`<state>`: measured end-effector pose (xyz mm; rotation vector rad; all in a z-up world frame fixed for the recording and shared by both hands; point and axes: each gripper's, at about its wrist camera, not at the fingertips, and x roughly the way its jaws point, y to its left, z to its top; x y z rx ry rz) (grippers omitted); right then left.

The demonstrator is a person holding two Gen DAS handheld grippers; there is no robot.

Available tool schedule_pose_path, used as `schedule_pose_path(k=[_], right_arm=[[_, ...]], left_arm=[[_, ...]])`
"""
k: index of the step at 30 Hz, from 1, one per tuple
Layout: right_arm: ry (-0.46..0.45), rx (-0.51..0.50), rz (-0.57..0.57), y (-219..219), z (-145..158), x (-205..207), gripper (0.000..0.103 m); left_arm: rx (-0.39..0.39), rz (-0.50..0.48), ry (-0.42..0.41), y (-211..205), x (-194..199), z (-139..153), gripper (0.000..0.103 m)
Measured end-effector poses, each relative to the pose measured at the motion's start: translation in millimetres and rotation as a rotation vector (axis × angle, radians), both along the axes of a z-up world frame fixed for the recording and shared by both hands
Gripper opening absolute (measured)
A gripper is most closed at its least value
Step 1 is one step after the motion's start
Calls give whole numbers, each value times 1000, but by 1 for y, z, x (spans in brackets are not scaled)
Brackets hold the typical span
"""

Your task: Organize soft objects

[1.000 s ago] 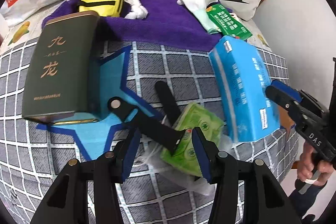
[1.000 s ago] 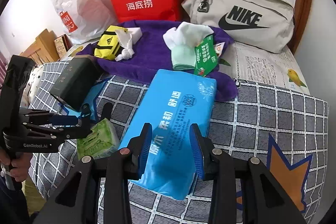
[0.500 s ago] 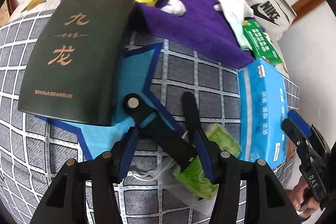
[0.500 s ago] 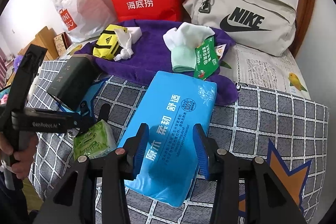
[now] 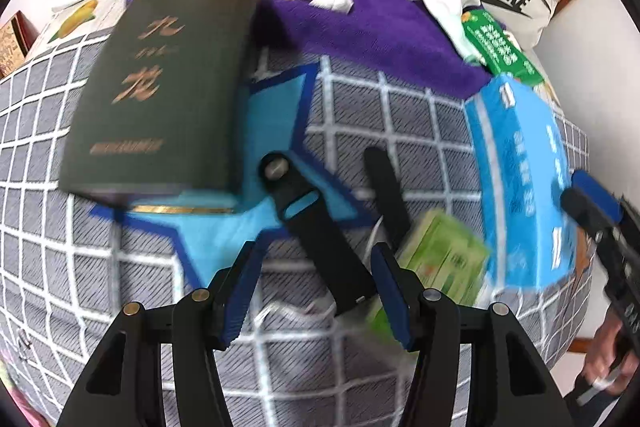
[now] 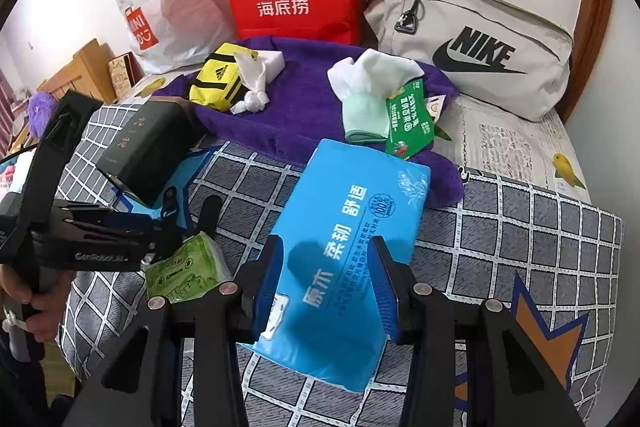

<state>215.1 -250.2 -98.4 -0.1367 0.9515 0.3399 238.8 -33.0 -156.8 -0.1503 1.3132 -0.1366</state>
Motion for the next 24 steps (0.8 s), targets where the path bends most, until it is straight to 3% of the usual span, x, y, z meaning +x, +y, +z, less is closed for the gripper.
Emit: schedule_pose_path(k=[7, 9, 10, 12, 14, 20, 23, 24], right_arm=[[-8, 0, 22, 7, 3, -6, 44], [-10, -1, 28, 8, 4, -8, 44], [-12, -3, 30, 8, 4, -9, 44], [-15, -6, 28, 7, 4, -10, 44], [-12, -3, 23, 5, 3, -10, 44], [-6, -2, 15, 5, 2, -8, 44], [-7, -2, 16, 6, 2, -8, 44], [-7, 1, 17, 7, 2, -8, 44]], left_arm=[[12, -3, -24, 0, -4, 0, 55], [61, -26, -46, -12, 0, -1, 54], [76, -34, -55, -17, 1, -1, 50], [146, -57, -91, -21, -2, 0, 25], [138, -57, -97, -17, -2, 1, 20], [59, -32, -78, 5, -8, 2, 22], [30, -42, -78, 10, -12, 3, 36], [51, -52, -95, 6, -13, 3, 35]])
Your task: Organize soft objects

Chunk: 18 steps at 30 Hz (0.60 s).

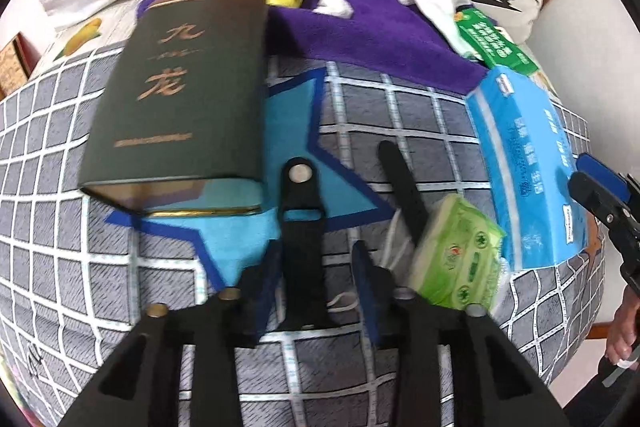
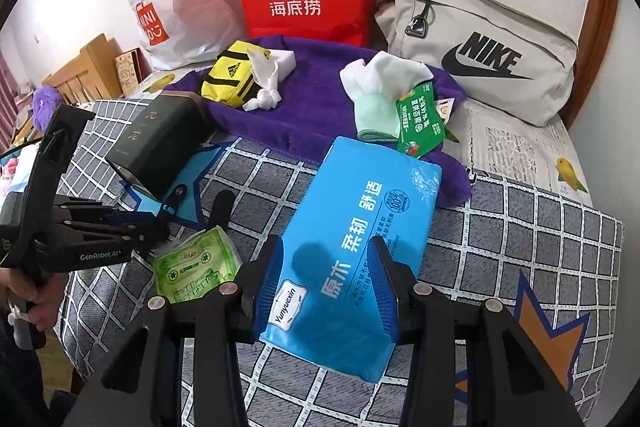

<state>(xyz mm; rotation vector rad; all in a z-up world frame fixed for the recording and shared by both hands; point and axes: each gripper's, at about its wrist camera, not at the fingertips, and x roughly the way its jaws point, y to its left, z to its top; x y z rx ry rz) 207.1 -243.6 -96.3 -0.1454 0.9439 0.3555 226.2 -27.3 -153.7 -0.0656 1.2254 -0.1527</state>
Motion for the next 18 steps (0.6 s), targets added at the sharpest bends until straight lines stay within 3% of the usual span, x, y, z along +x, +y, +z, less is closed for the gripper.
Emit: schedule_pose_path(k=[1, 2, 3, 6, 14, 18], right_arm=[[1, 2, 6, 1, 0, 0, 44], [-1, -1, 10, 2, 0, -1, 44], [-2, -5, 12, 3, 0, -1, 44], [0, -5, 14, 5, 0, -2, 44], [1, -11, 35, 15, 0, -7, 44], [1, 5, 56, 22, 3, -14, 44]], left_arm=[[20, -8, -10, 5, -7, 1, 35], [66, -18, -27, 1, -9, 1, 23], [96, -21, -35, -2, -11, 0, 20], [48, -14, -23, 5, -13, 1, 21], [89, -36, -70, -2, -20, 0, 21], [45, -20, -66, 7, -21, 2, 20]])
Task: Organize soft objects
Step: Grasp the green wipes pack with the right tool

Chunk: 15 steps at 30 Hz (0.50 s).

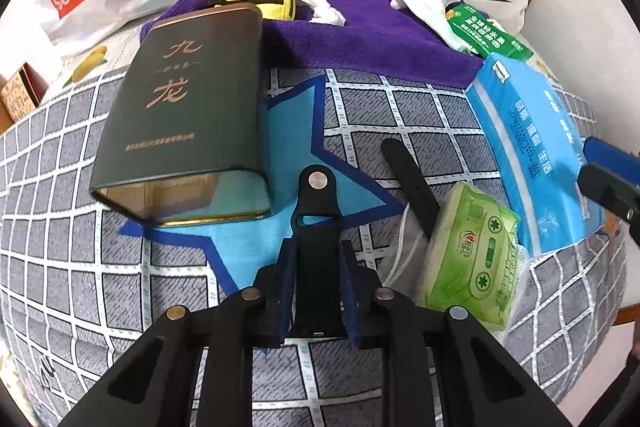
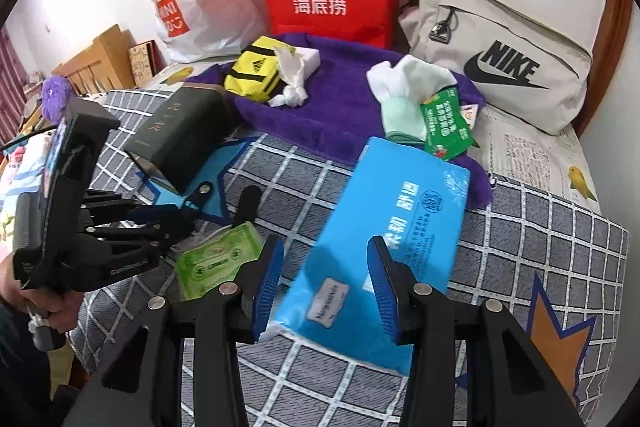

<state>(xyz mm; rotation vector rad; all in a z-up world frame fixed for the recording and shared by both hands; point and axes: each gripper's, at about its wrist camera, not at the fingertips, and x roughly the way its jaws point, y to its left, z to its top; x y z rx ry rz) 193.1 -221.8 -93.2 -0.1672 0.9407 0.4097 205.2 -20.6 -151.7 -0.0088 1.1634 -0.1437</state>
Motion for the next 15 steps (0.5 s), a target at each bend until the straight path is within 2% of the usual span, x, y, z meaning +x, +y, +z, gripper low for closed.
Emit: schedule_pose_path(k=[4, 6, 9, 15], right_arm=[[2, 12, 43, 11, 1, -8, 44], [-1, 21, 86, 22, -1, -14, 44], [9, 34, 139, 37, -7, -20, 52], [46, -20, 222, 70, -26, -25, 55]], left_arm=[[-9, 6, -9, 15, -10, 8, 20], [-37, 12, -12, 24, -16, 11, 20], [-46, 24, -24, 31, -26, 16, 20], [-52, 62, -61, 52, -42, 25, 20]])
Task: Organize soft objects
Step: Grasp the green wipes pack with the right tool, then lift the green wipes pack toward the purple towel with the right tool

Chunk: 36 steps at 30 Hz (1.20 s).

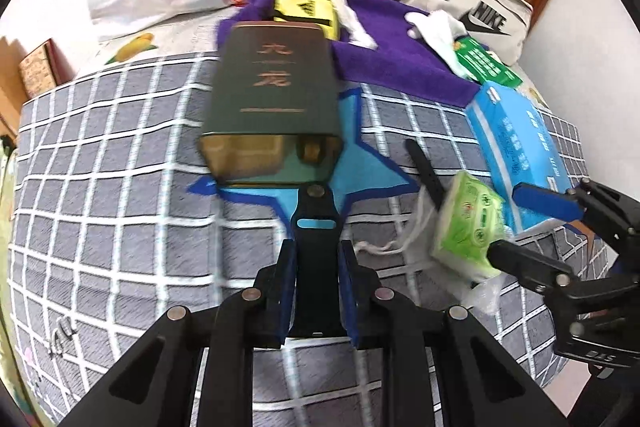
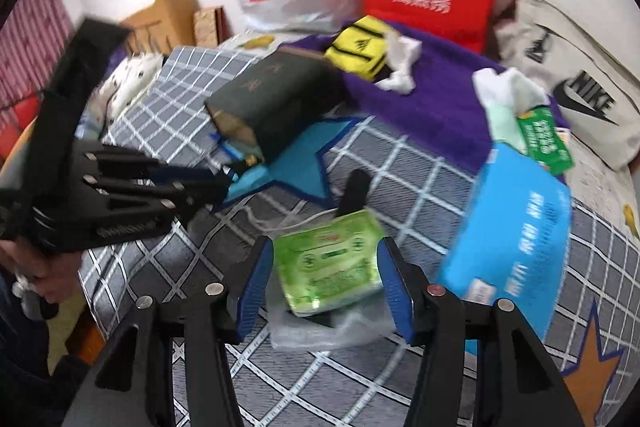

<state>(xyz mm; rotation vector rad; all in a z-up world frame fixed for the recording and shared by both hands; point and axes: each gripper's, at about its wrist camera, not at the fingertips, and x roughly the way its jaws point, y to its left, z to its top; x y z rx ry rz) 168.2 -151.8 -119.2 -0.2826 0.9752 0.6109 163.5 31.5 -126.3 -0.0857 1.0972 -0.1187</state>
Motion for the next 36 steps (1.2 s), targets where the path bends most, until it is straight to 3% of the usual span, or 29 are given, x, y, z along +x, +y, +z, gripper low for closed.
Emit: schedule_pose_path(k=[5, 9, 14, 21, 25, 36], right_arm=[[30, -59, -14, 12, -18, 5, 57], [39, -109, -21, 18, -30, 7, 65], [15, -155, -34, 22, -37, 10, 69], [-7, -139, -46, 18, -25, 9, 44], [-20, -117, -44, 14, -14, 5, 39], [-70, -4, -74, -6, 27, 2, 38]], left_arm=[[-22, 30, -3, 17, -3, -1, 20], [-42, 28, -4, 21, -4, -3, 20], [-56, 30, 2, 25, -2, -8, 20], [-114, 33, -2, 37, -3, -6, 20], [-112, 42, -7, 39, -2, -2, 20], [-120, -9, -51, 21, -9, 23, 20]])
